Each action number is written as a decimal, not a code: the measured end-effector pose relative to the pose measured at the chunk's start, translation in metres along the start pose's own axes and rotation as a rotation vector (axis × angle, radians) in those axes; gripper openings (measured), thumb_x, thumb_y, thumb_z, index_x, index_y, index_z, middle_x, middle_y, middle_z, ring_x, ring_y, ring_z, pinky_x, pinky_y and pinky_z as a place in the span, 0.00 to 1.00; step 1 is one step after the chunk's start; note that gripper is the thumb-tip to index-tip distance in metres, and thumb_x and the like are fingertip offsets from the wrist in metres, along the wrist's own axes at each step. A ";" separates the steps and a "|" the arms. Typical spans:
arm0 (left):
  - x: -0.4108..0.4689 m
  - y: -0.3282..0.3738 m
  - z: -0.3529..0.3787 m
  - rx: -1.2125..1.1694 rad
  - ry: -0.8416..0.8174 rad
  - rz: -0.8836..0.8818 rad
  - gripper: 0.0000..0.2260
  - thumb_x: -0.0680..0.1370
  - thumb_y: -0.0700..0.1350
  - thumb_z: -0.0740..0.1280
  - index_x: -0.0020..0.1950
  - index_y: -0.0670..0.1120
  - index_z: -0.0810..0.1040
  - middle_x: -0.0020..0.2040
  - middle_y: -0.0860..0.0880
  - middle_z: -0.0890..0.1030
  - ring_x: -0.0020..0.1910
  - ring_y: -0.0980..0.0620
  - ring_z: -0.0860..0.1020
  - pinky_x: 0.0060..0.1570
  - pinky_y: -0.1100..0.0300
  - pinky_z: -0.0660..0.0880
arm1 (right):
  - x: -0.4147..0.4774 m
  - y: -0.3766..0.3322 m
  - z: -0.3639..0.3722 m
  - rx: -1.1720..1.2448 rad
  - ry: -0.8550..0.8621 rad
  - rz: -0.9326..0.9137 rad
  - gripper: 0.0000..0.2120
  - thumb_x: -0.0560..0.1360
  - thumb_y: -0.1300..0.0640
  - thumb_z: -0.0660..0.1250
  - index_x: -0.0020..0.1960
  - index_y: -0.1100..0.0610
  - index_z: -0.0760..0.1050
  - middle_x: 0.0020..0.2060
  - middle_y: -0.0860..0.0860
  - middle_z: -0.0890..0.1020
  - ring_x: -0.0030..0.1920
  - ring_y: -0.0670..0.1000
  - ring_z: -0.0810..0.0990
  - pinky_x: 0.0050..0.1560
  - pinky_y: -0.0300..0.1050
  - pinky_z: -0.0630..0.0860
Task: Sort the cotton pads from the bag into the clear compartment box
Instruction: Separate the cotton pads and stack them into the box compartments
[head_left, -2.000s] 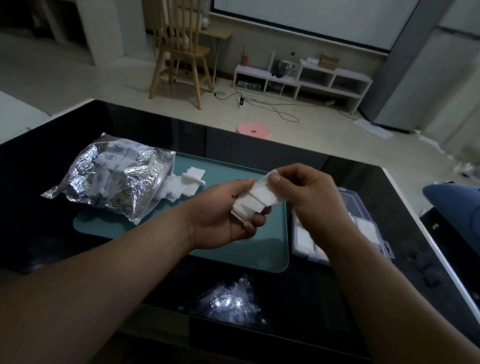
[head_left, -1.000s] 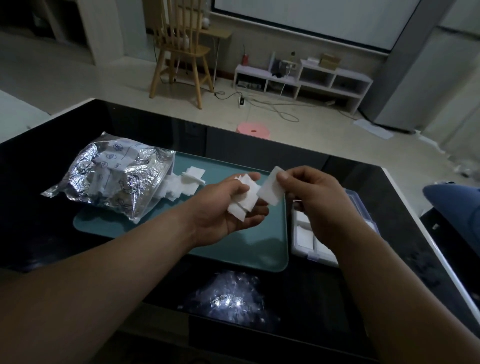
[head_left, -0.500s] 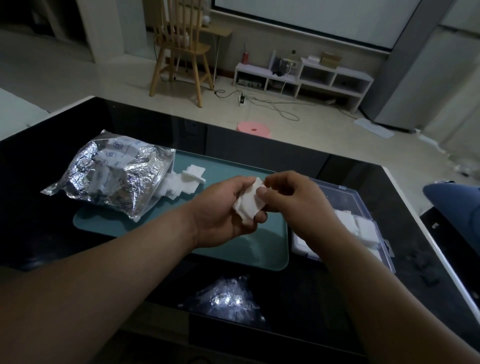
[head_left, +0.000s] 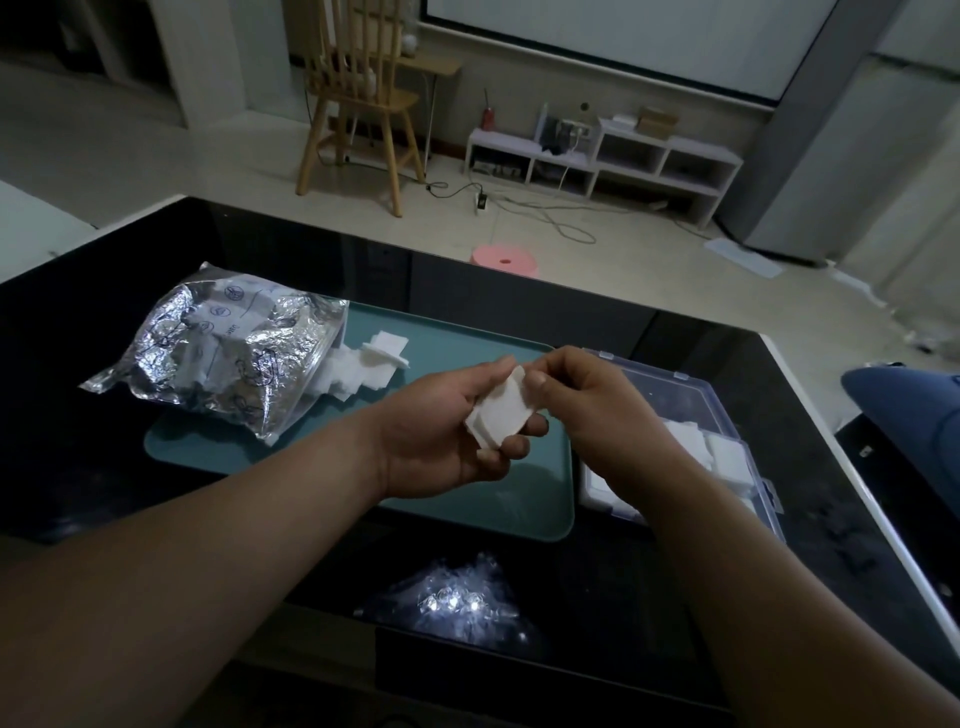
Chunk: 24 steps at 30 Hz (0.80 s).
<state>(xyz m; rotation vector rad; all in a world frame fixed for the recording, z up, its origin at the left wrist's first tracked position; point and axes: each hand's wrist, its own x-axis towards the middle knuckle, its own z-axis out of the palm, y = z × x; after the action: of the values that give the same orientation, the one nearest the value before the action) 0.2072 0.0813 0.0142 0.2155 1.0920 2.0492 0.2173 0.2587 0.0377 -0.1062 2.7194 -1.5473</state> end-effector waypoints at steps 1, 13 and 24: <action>0.001 0.000 -0.001 -0.004 0.004 0.007 0.19 0.86 0.55 0.57 0.71 0.46 0.74 0.46 0.45 0.76 0.39 0.51 0.72 0.29 0.65 0.68 | -0.001 0.000 0.000 -0.013 0.014 -0.027 0.04 0.83 0.51 0.68 0.51 0.51 0.78 0.44 0.46 0.85 0.47 0.47 0.83 0.54 0.53 0.81; 0.008 -0.001 -0.010 -0.024 0.062 0.038 0.20 0.85 0.57 0.56 0.67 0.46 0.79 0.60 0.43 0.78 0.50 0.48 0.74 0.46 0.56 0.68 | -0.013 -0.002 0.009 -0.423 -0.080 -0.369 0.23 0.66 0.34 0.72 0.54 0.45 0.72 0.58 0.39 0.75 0.61 0.48 0.73 0.60 0.55 0.78; 0.005 -0.001 0.004 -0.069 0.056 0.005 0.19 0.85 0.60 0.55 0.57 0.49 0.80 0.45 0.46 0.74 0.38 0.51 0.71 0.40 0.57 0.75 | -0.017 -0.003 -0.004 -0.261 -0.131 -0.284 0.20 0.72 0.51 0.80 0.53 0.49 0.69 0.55 0.38 0.76 0.52 0.34 0.75 0.46 0.26 0.71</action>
<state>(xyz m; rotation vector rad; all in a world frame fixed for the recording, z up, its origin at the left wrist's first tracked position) 0.2067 0.0880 0.0148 0.1266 1.0538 2.1048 0.2343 0.2614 0.0421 -0.5973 2.8807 -1.1713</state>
